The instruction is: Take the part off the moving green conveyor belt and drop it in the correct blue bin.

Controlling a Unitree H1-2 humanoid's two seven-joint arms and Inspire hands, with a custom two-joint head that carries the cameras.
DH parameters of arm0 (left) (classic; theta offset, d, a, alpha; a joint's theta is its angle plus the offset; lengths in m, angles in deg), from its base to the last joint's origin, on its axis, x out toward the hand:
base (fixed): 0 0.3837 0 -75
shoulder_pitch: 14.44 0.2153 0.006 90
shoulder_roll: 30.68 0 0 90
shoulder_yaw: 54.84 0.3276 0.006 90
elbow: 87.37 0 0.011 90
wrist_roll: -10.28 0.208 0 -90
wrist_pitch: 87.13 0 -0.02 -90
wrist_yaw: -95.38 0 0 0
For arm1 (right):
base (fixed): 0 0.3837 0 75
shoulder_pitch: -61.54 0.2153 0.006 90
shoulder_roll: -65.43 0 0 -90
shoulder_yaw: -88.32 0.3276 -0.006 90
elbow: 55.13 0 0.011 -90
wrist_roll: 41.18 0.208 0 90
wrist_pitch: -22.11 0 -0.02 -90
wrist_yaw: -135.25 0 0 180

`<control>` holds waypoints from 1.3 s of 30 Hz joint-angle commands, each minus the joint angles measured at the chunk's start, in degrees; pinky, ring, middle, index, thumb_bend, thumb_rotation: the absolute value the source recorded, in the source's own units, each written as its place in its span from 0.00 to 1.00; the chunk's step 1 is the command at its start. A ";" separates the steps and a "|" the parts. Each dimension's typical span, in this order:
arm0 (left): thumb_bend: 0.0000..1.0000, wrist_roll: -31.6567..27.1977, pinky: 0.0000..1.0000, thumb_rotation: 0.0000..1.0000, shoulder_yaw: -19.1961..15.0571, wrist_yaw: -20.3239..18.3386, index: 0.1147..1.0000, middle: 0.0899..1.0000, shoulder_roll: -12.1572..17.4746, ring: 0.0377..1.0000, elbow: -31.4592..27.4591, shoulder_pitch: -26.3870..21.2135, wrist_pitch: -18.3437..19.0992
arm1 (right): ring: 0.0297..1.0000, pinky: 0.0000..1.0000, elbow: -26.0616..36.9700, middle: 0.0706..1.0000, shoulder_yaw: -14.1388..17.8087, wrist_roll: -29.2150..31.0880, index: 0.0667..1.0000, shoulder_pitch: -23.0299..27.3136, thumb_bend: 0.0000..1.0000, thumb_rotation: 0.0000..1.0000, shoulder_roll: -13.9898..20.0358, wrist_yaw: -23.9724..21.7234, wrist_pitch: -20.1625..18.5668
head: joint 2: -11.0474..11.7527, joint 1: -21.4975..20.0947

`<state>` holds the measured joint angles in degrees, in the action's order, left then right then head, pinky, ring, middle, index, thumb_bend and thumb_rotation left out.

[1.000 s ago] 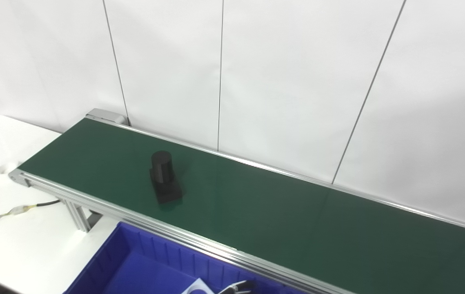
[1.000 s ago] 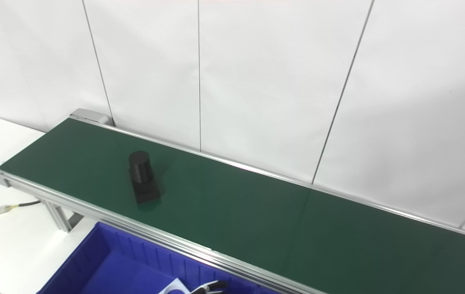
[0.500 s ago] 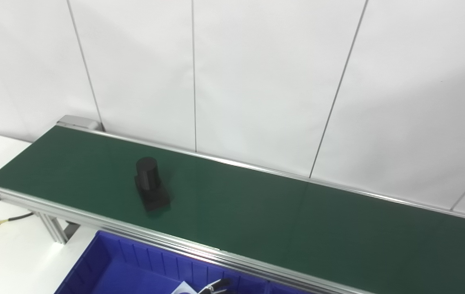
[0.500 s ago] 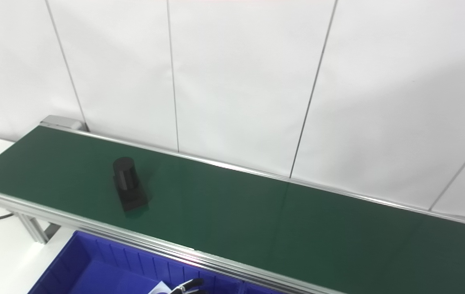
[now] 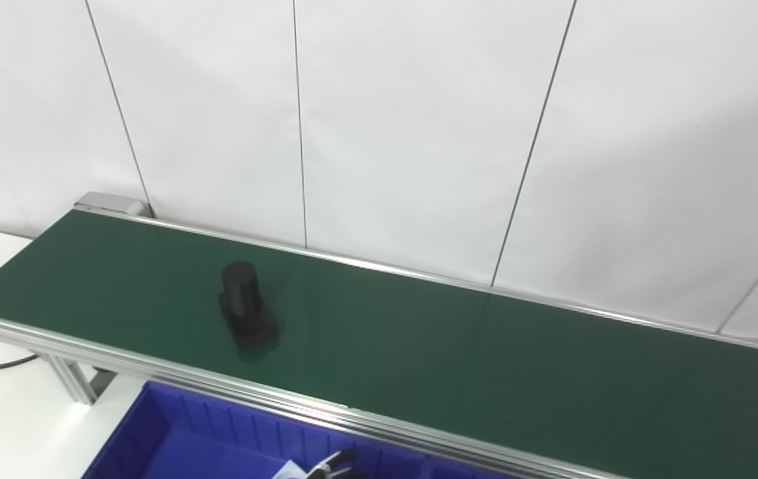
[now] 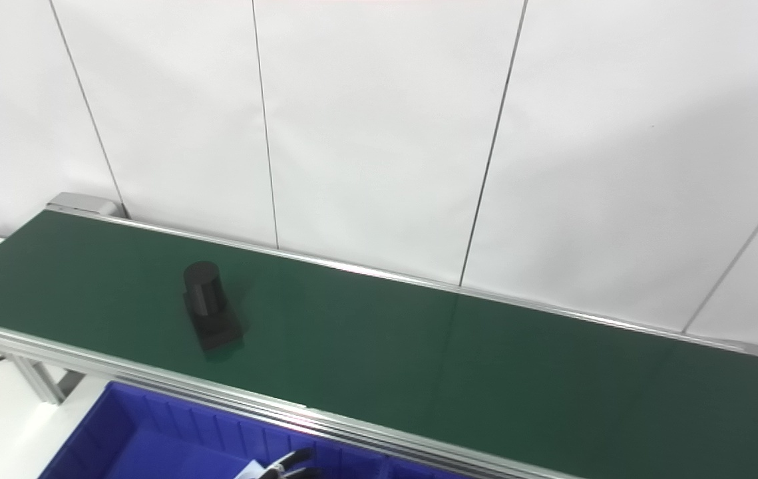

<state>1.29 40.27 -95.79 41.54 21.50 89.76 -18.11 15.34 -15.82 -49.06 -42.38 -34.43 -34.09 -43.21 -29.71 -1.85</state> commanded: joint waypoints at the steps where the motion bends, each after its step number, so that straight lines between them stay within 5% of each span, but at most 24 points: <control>1: 0.54 -0.90 0.73 0.00 -0.07 -0.77 0.84 0.76 -0.10 0.73 -1.67 -0.58 0.05 | 0.68 0.59 1.49 0.75 -0.30 -0.14 0.81 0.67 0.75 0.03 -0.50 0.81 2.24 | -0.02 -0.11; 15: 0.48 -2.04 0.75 0.00 -0.25 -1.90 0.86 0.78 0.00 0.74 -0.99 -0.76 -0.76 | 0.70 0.60 1.85 0.77 -2.47 0.24 0.83 1.41 0.77 0.03 0.55 -0.17 2.21 | -0.40 -0.74; 26: 0.37 -1.10 0.76 0.00 -0.29 -1.24 0.85 0.78 -0.35 0.75 -0.45 -1.90 -0.70 | 0.68 0.59 4.31 0.74 -4.48 -0.34 0.81 9.52 0.77 0.00 -0.41 -1.04 2.23 | -0.68 -0.10; 28: 0.31 -0.68 0.76 0.00 -0.28 -0.93 0.85 0.78 -0.44 0.75 -0.40 -2.01 -0.88 | 0.70 0.61 4.90 0.75 -4.66 -0.72 0.82 11.45 0.75 0.02 -0.54 -1.87 2.24 | -0.75 0.18; 29: 0.13 -0.41 0.76 0.00 -0.28 -0.73 0.84 0.78 -0.47 0.75 -0.40 -2.06 -0.91 | 0.71 0.62 5.11 0.76 -4.74 -0.99 0.83 12.27 0.73 0.03 -0.55 -2.19 2.23 | -0.78 0.22; 31: 0.03 0.02 0.76 0.00 -0.36 -0.24 0.84 0.77 -0.59 0.74 -0.61 -2.20 -0.59 | 0.73 0.65 5.49 0.77 -4.34 -0.77 0.84 14.80 0.72 0.05 -0.90 -3.58 2.20 | -0.99 0.86; 39: 0.00 0.10 0.76 0.00 -0.64 0.48 0.83 0.77 -0.67 0.74 -1.19 -2.93 0.33 | 0.75 0.67 5.09 0.78 -1.91 -2.18 0.84 24.80 0.70 0.08 -0.56 -7.75 0.42 | -0.62 2.43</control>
<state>1.18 39.80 -95.72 41.49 21.70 87.96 -17.29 18.93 -18.35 -51.28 -20.58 -34.93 -40.71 -43.27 -30.32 0.53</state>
